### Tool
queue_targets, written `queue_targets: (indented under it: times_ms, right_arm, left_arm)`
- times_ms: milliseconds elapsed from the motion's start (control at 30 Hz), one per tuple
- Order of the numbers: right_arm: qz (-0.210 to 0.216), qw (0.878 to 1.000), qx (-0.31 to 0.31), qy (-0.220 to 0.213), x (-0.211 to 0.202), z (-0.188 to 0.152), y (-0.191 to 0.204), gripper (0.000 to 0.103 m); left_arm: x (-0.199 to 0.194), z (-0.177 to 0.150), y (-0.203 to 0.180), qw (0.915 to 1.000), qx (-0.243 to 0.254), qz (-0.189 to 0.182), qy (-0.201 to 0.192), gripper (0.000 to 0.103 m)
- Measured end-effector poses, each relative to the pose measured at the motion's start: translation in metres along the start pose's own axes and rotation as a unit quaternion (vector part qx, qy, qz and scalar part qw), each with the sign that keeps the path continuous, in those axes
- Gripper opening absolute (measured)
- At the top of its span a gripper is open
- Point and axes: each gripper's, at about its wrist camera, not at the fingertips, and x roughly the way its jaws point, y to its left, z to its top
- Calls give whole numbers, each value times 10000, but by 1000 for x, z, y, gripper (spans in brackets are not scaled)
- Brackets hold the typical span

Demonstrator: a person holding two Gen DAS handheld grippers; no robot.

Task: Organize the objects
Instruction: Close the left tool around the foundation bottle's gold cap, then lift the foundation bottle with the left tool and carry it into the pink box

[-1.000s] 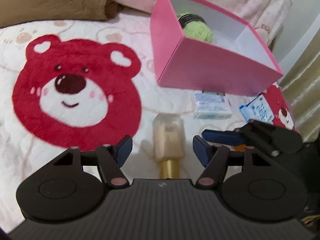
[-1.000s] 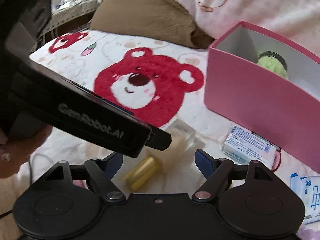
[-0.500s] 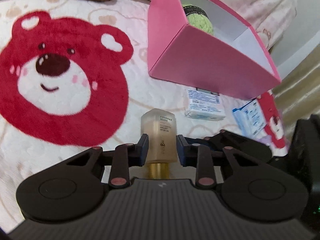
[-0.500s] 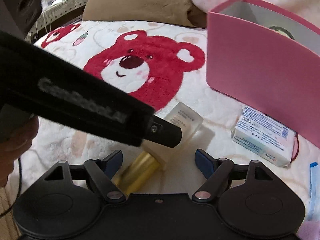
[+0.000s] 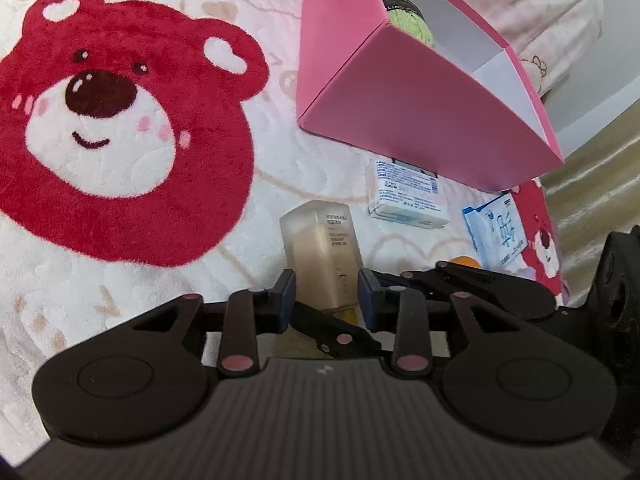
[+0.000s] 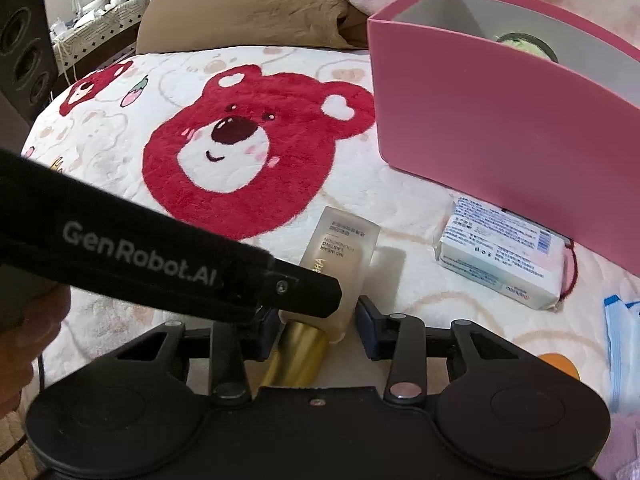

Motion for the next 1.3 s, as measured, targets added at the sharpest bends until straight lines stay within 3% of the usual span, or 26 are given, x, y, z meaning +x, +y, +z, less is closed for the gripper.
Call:
queue_targets:
  times_ms: [100, 200, 467, 900, 1167, 1300]
  right_arm:
    - [-34, 9999, 94, 45, -4, -3, -1, 43]
    - [46, 9997, 219, 39, -4, -6, -4, 43]
    - [875, 9911, 998, -47, -1, -9, -39, 42]
    - [1077, 9892, 997, 33, -35, -24, -38, 43]
    - [1062, 9896, 946, -190, -74, -23, -43, 43]
    - [963, 9897, 983, -384, -96, -19, -54, 43]
  left_arm:
    - [3, -1, 0, 9999, -88, 42, 43, 42]
    - [6, -2, 0, 9998, -185, 26, 57, 42]
    - [13, -3, -4, 9987, -502, 36, 36, 41]
    - [-7, -19, -39, 9991, -298, 187, 234, 39]
    - [-29, -14, -82, 9991, 78, 343, 249, 39]
    - [-36, -7, -101, 9993, 259, 227, 166, 39]
